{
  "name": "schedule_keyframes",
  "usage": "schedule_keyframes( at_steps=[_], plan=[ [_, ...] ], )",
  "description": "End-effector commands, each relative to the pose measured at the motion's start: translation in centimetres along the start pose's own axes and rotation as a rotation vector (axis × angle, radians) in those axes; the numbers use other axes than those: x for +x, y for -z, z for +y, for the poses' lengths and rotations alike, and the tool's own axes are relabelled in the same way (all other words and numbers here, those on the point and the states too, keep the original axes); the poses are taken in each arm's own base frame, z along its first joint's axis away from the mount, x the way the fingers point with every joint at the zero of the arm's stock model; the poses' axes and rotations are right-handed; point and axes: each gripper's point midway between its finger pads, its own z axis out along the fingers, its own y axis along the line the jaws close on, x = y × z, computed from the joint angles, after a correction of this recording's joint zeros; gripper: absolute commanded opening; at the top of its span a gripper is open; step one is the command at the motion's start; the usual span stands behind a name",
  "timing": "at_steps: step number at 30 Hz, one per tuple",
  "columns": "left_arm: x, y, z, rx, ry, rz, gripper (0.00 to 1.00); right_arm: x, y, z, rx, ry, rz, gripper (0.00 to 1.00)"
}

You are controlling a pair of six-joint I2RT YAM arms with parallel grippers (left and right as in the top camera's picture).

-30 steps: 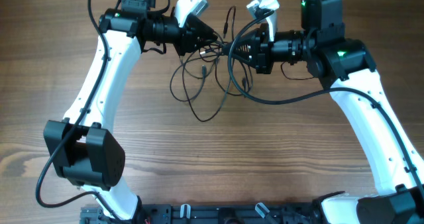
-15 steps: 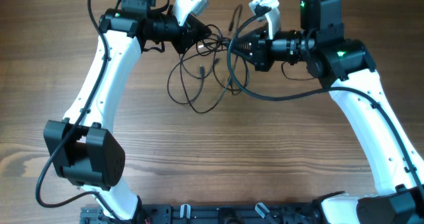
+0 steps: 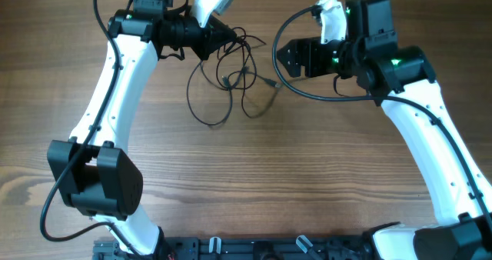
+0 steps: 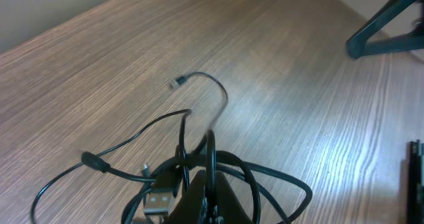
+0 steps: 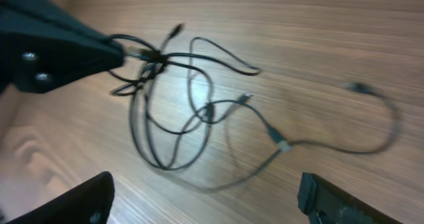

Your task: Untangle cables

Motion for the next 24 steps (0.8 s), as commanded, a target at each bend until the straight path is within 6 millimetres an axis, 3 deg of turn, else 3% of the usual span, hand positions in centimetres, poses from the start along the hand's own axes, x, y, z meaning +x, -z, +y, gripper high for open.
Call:
schedule_keyframes(
  at_steps=[1, 5, 12, 15, 20, 23, 24],
  plan=[
    [-1.2, 0.6, -1.2, 0.052, 0.0, -0.043, 0.04, 1.5, -2.3, 3.1, -0.201, 0.016, 0.088, 0.91],
    [-1.7, 1.3, -1.7, 0.046, -0.015, -0.056, 0.04, 2.3, -4.1, 5.1, -0.309, 0.055, 0.126, 0.69],
    [-3.3, 3.4, -3.3, 0.029, -0.06, -0.095, 0.04, 1.6, -6.7, 4.5, -0.297, 0.059, 0.102, 0.67],
    [-4.3, 4.9, -4.4, 0.015, -0.093, -0.124, 0.04, 1.6, -7.7, 4.2, -0.298, 0.059, 0.104, 0.61],
    [-4.8, 5.7, -5.1, 0.009, -0.111, -0.139, 0.04, 1.2, -8.5, 4.3, -0.315, 0.044, 0.091, 0.61],
    [-4.8, 5.9, -5.4, 0.009, -0.111, -0.139, 0.04, 0.8, -9.3, 4.1, -0.283, 0.034, 0.072, 0.06],
    [-4.8, 6.0, -5.4, 0.008, -0.111, -0.139, 0.04, 0.7, -9.6, 3.3, -0.239, 0.014, 0.064, 0.05]
  ],
)
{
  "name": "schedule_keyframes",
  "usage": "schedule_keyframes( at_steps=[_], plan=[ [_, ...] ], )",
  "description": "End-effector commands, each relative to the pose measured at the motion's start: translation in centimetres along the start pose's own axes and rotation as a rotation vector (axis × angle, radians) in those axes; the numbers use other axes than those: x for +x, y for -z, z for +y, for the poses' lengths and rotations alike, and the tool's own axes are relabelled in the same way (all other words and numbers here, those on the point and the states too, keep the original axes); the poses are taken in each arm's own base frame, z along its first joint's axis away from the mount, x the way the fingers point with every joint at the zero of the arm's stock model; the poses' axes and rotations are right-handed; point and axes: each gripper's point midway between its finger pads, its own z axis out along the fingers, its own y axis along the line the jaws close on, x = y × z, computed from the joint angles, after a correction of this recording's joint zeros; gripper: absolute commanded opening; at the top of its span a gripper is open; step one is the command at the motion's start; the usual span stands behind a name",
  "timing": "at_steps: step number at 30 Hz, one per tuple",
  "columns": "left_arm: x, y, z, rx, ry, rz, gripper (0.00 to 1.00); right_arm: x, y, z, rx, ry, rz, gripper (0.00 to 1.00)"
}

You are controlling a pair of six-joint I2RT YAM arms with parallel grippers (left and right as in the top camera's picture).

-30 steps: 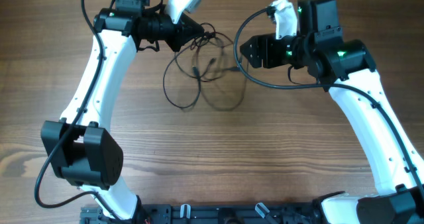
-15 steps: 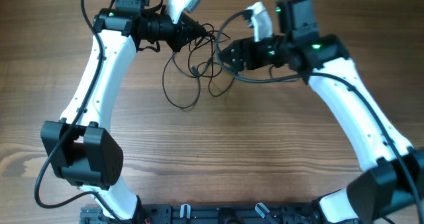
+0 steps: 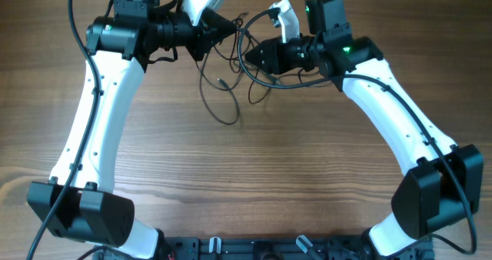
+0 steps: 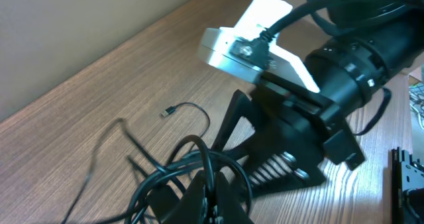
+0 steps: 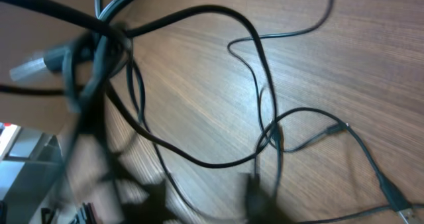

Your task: Untangle cables

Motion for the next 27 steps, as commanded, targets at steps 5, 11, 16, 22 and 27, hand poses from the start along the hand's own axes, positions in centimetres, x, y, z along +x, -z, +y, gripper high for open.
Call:
schedule_keyframes(
  at_steps=[5, 11, 16, 22, 27],
  plan=[
    [-1.2, 1.3, -0.9, 0.005, -0.012, -0.032, 0.04, 0.0, -0.5, -5.1, 0.272, -0.122, -0.037, 0.04],
    [-1.5, 3.4, 0.1, -0.044, -0.01, -0.058, 0.04, 0.8, 1.6, -9.7, 0.53, -0.176, -0.043, 0.04],
    [-1.8, 5.8, 0.7, -0.094, -0.005, -0.08, 0.04, 1.5, 3.0, -12.3, 0.621, -0.211, -0.03, 0.04],
    [-1.7, 8.5, 1.2, -0.15, 0.016, -0.094, 0.04, 3.3, 1.6, -15.2, 0.648, -0.263, 0.022, 0.05],
    [-1.6, 9.6, 1.8, -0.179, 0.025, -0.103, 0.04, 5.0, -0.1, -16.3, 0.632, -0.307, 0.073, 0.04]
  ],
)
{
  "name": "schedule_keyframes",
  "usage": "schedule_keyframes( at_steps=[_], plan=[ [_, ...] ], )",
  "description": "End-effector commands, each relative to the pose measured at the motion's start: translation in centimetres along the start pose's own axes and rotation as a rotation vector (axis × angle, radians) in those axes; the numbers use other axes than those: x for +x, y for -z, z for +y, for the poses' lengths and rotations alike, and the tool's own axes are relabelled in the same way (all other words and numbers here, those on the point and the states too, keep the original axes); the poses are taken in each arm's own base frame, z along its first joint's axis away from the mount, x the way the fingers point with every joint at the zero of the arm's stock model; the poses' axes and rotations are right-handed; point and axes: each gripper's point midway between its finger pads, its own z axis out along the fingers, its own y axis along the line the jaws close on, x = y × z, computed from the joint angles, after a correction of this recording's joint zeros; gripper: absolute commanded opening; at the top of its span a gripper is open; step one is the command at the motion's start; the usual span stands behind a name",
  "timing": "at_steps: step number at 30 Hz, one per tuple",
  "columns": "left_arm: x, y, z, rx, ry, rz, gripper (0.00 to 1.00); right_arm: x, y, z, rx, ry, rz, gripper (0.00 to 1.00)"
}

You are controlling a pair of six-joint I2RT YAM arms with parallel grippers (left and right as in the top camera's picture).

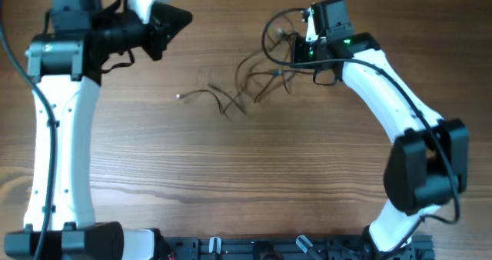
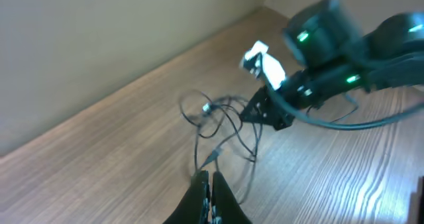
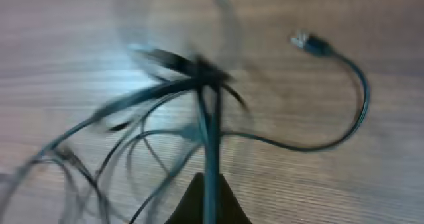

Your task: Untangle cables

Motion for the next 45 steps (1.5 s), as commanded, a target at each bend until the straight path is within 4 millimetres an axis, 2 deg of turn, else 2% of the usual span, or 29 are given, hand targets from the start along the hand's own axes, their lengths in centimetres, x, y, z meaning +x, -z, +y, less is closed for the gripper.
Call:
schedule_keyframes(
  at_steps=[1, 6, 7, 9, 15, 20, 26, 29, 33, 39, 45],
  plan=[
    [-0.6, 1.0, 0.0, -0.005, -0.001, -0.022, 0.04, 1.3, -1.6, 0.3, -0.01, -0.016, 0.05, 0.04],
    [-0.6, 1.0, 0.0, -0.004, 0.0, -0.023, 0.06, 1.4, -1.5, 2.2, -0.12, -0.01, 0.066, 0.04],
    [-0.6, 0.9, 0.0, -0.004, 0.0, -0.022, 0.09, 1.5, -1.4, 2.7, -0.148, -0.004, 0.07, 0.04],
    [-0.6, 0.9, 0.0, -0.003, 0.001, -0.021, 0.26, 1.5, -1.2, 3.7, -0.206, 0.014, 0.077, 0.04],
    [-0.1, 0.3, 0.5, 0.003, 0.017, -0.009, 0.43, 1.8, -0.4, 5.5, -0.316, 0.048, 0.094, 0.04],
    [1.4, -1.4, 1.5, 0.039, 0.066, 0.022, 0.44, 1.3, 1.9, 7.3, -0.405, 0.082, 0.072, 0.04],
    [3.3, -3.8, 2.4, 0.105, 0.127, 0.054, 0.45, -0.2, 6.5, 8.8, -0.457, 0.137, -0.013, 0.04],
    [4.0, -5.2, 2.0, 0.134, 0.136, 0.076, 0.45, -0.3, 8.9, 10.2, -0.536, 0.161, -0.031, 0.04],
    [4.3, -6.7, 1.0, 0.172, 0.124, 0.095, 0.45, -0.4, 11.0, 11.4, -0.603, 0.18, -0.05, 0.05],
    [4.5, -8.9, -1.0, 0.229, 0.101, 0.116, 0.44, -0.5, 12.6, 12.2, -0.652, 0.199, -0.066, 0.04],
    [5.2, -10.5, -1.3, 0.255, 0.1, 0.132, 0.44, 0.1, 14.2, 13.7, -0.766, 0.225, -0.049, 0.04]
  ],
)
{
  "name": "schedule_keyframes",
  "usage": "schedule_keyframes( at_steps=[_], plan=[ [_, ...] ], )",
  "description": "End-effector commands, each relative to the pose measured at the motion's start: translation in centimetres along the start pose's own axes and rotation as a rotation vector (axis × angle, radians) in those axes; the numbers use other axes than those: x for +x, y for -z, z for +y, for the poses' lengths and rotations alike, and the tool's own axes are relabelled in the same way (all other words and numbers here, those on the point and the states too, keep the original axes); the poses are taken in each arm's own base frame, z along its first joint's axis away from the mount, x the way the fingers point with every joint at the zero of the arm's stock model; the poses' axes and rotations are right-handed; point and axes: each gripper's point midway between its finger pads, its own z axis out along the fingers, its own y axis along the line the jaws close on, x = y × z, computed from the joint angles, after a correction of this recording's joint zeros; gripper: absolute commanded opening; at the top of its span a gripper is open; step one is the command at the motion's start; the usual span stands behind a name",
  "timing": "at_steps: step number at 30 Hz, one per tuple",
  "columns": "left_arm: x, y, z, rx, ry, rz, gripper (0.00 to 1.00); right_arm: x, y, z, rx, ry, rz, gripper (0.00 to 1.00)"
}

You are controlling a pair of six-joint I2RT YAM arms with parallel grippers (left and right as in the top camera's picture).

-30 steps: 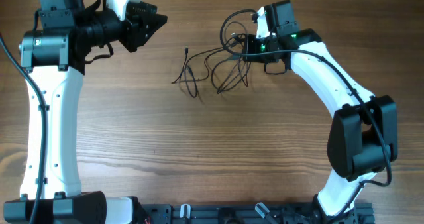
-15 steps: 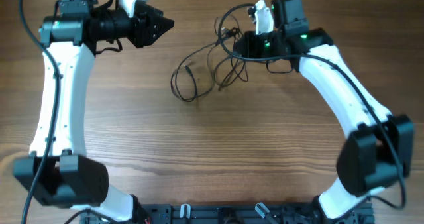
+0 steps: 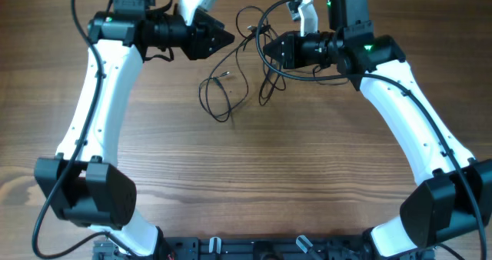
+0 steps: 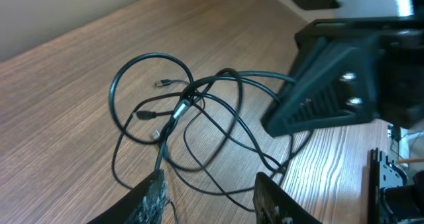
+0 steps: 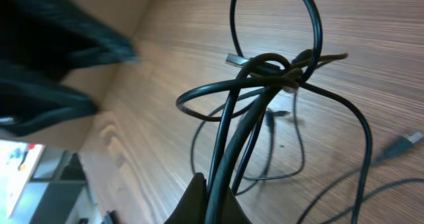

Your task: Untangle cables

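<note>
A tangle of thin black cables (image 3: 261,64) lies at the back middle of the wooden table, with loops trailing toward the front left. My right gripper (image 3: 270,51) is shut on a bundle of strands and holds them up. In the right wrist view the strands run out of its tip (image 5: 213,181) to a knot (image 5: 275,68). My left gripper (image 3: 227,39) stands open just left of the tangle. The left wrist view shows its fingers spread (image 4: 211,184) over the cable loops (image 4: 187,101), with nothing gripped.
The wooden table (image 3: 246,183) stretches toward the front. A black rail (image 3: 261,248) runs along the front edge at the arm bases. The right gripper's dark body (image 4: 338,85) fills the left wrist view's right side, close to the left fingers.
My left gripper was shut and far off at the back left; now it is open beside the tangle. The cables, then stretched leftward across the table, now hang bunched from the right gripper.
At first my left gripper held the bundle at the back and my right stood open to the right. Then both were at the tangle. Then the right held the bundle while the left was shut far to the left. Now the left is back, open.
</note>
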Motion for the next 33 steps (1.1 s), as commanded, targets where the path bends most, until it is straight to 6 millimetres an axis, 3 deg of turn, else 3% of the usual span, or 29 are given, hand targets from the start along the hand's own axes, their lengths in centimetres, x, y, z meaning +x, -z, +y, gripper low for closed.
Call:
schedule_keyframes(
  at_steps=[1, 16, 33],
  plan=[
    [0.2, -1.1, 0.2, 0.029, -0.004, 0.003, 0.44, -0.1, 1.2, 3.6, -0.136, 0.062, -0.003, 0.04],
    [0.3, -1.4, 1.3, -0.01, -0.015, 0.01, 0.43, -0.3, 3.2, 8.1, -0.333, 0.134, -0.009, 0.05],
    [0.6, -1.4, 1.8, -0.035, -0.011, 0.024, 0.44, -0.8, 4.6, 9.3, -0.325, 0.176, -0.047, 0.05]
  ],
)
